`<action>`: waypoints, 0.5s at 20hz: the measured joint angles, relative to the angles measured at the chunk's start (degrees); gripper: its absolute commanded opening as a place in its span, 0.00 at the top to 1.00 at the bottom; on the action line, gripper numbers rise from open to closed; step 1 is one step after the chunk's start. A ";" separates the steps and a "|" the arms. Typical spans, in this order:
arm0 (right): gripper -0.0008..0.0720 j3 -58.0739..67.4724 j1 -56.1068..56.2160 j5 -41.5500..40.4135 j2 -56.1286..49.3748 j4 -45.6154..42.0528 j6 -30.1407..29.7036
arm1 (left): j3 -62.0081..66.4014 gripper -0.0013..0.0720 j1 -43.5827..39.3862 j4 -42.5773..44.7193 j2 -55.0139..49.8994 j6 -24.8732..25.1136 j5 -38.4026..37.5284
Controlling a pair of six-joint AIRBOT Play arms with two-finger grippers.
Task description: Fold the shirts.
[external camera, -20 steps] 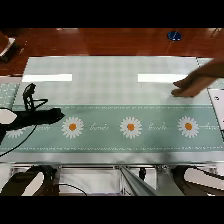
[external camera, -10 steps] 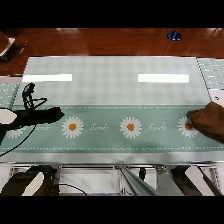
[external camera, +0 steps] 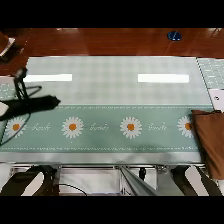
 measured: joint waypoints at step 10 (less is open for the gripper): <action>0.95 6.86 50.42 -21.73 -21.59 7.15 -2.62 | 21.68 0.96 -10.47 9.44 -6.38 -5.25 0.20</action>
